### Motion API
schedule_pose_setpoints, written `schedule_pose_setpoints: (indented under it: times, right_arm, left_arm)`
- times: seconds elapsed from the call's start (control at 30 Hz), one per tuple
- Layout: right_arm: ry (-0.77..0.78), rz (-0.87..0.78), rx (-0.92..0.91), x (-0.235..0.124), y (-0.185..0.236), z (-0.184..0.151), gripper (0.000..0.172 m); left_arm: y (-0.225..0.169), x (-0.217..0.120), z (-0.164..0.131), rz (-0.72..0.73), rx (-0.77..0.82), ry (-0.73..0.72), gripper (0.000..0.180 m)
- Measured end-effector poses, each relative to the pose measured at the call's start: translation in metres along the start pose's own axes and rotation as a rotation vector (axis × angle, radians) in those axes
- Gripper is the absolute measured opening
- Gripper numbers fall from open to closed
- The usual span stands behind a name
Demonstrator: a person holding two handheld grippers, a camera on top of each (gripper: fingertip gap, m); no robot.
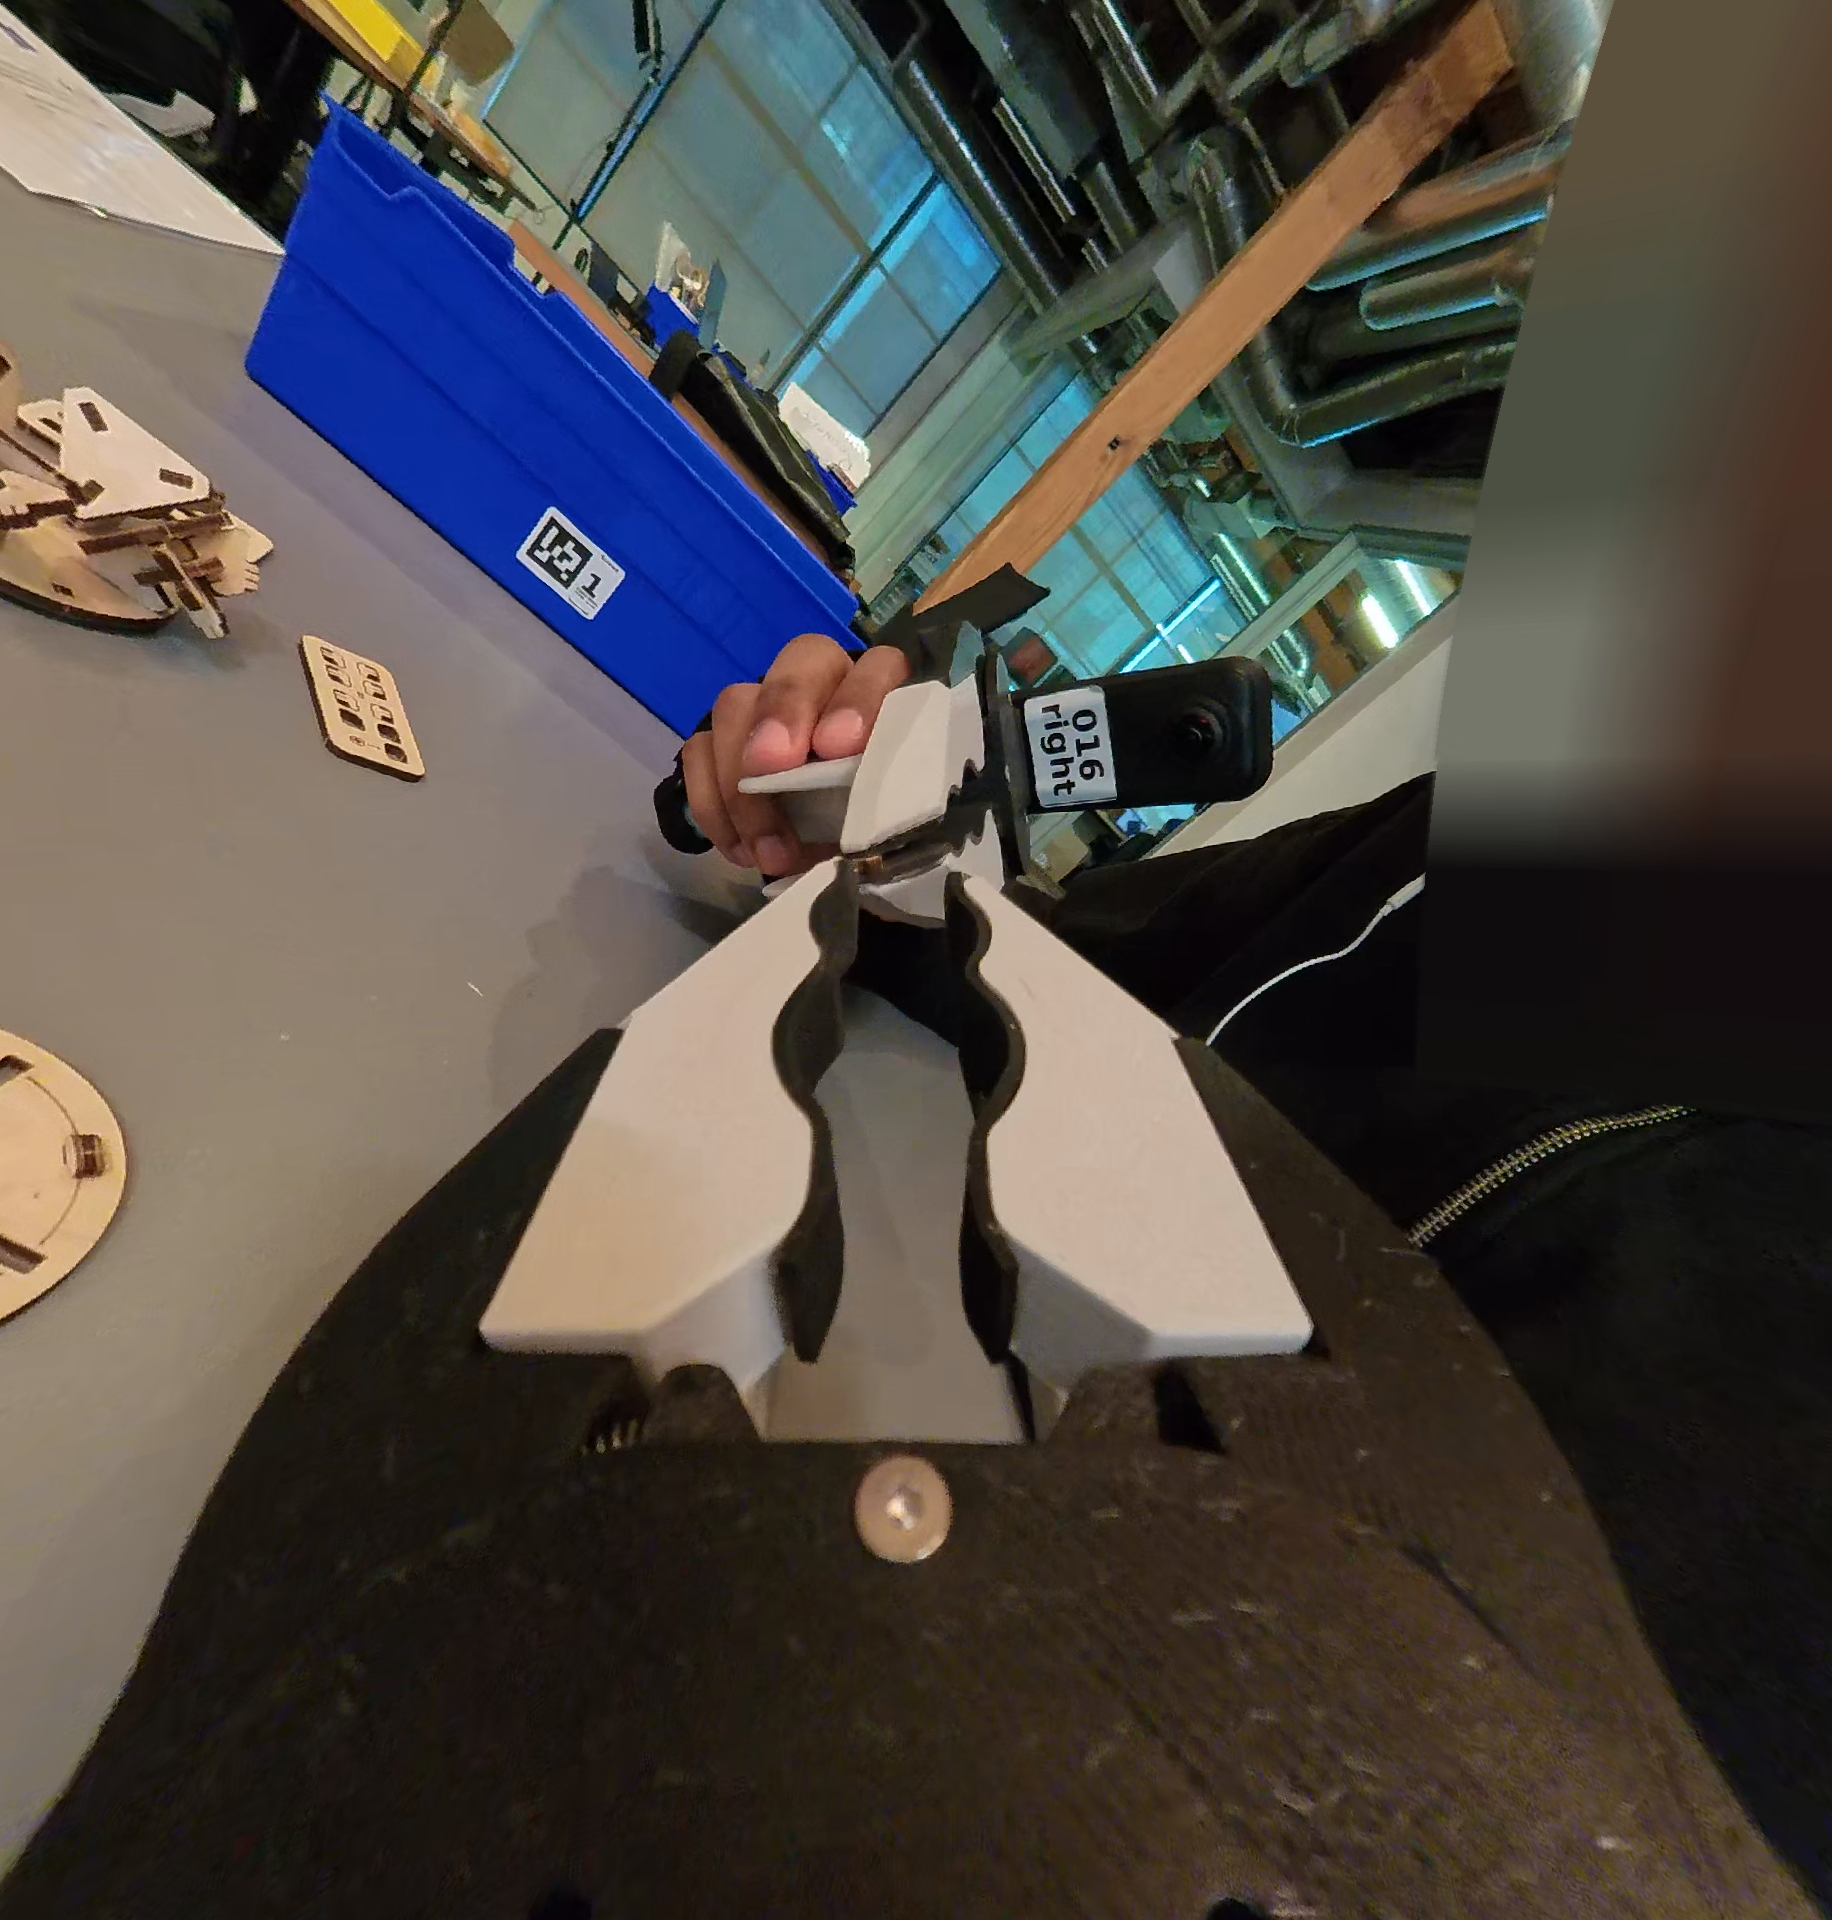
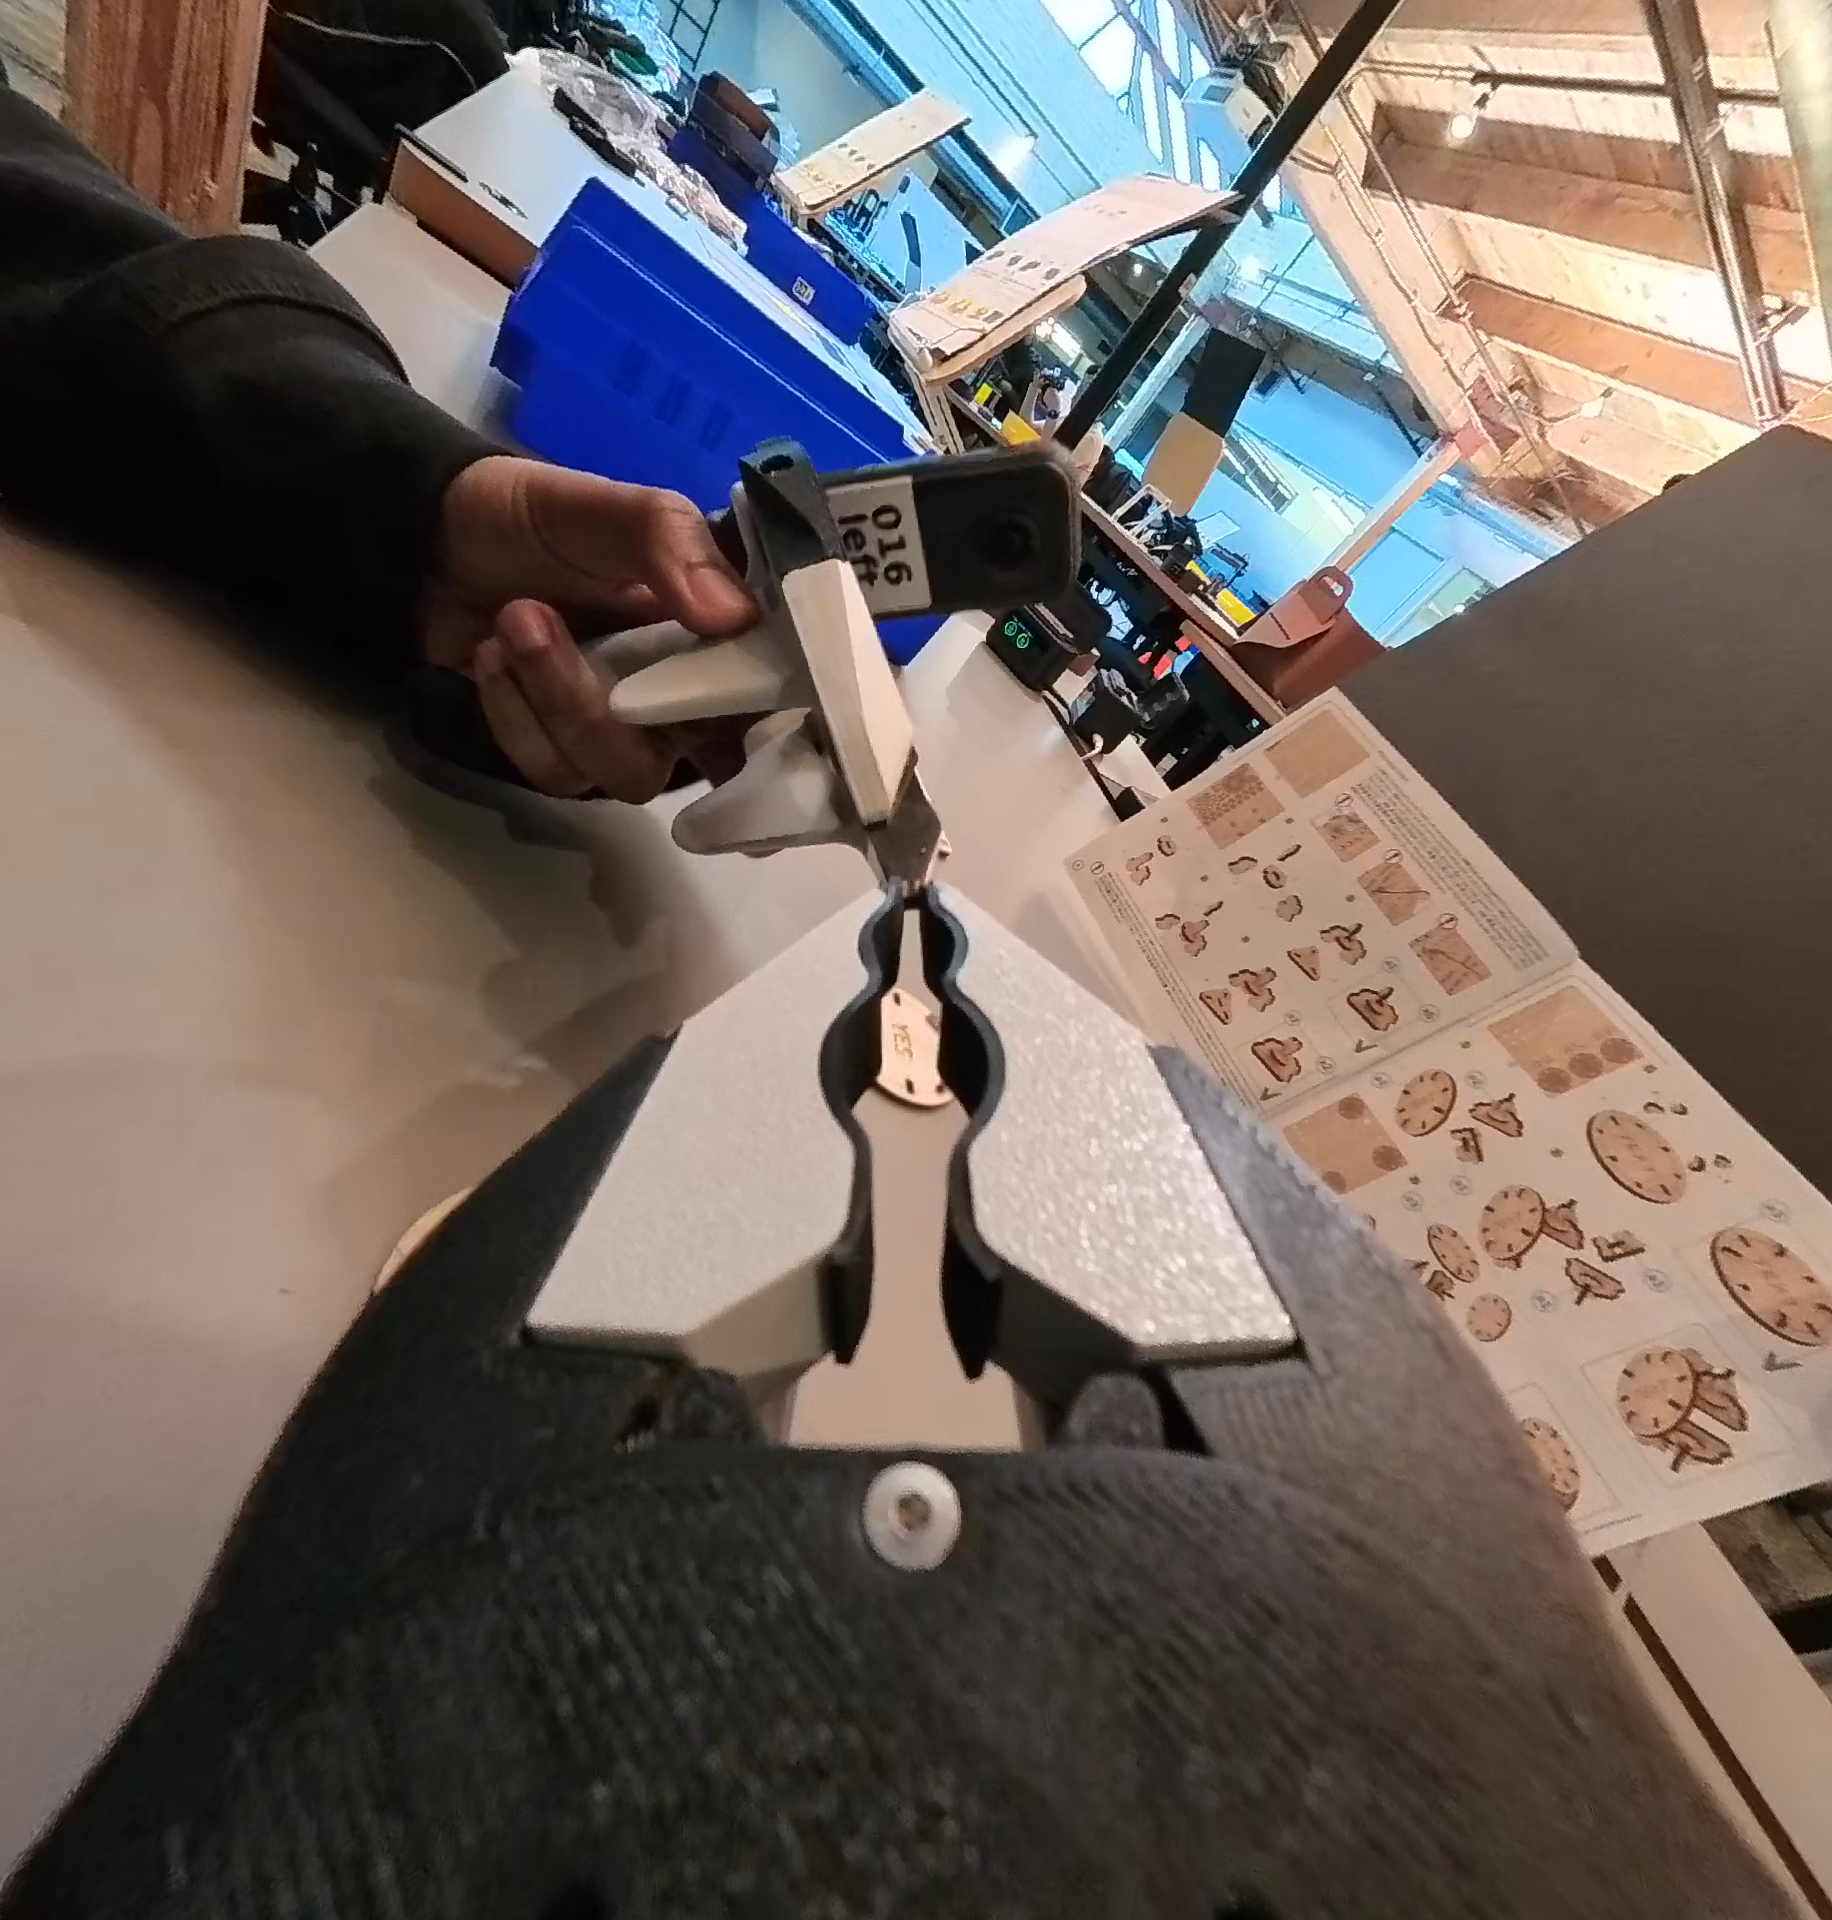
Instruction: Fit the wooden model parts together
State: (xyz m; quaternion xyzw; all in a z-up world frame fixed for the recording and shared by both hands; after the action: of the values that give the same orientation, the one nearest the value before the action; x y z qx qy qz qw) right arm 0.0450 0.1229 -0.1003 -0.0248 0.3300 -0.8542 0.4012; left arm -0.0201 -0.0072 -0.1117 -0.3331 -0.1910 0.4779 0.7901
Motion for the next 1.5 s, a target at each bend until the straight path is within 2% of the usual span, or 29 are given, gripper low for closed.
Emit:
schedule_pose_setpoints:
  times: [1.13, 1.5]
  right_arm:
    - [0.058, -0.008, -0.059, 0.0016, 0.0005, -0.0046, 0.001]
    - [0.046, 0.072, -0.09, -0.0029, 0.0034, -0.0053, 0.001]
  left_arm:
    - [0.0027, 0.0012, -0.0013, 0.025, -0.013, 0.013, 0.017]
    - [0.0027, 0.004, -0.0056, 0.004, -0.024, 0.071, 0.014]
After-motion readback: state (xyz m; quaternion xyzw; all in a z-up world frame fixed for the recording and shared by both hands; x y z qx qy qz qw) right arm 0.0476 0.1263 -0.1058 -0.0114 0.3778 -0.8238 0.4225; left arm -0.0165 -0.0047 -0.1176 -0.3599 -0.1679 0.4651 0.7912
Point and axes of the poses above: each gripper's, where its closed fingertips meet, x out along the fingers, z out of its top, y = z × x across the jaws, the point moved 8 cm from there along -x, back along the fingers, and after that the axes turned 10 degrees about y, right-handed, at the moved point
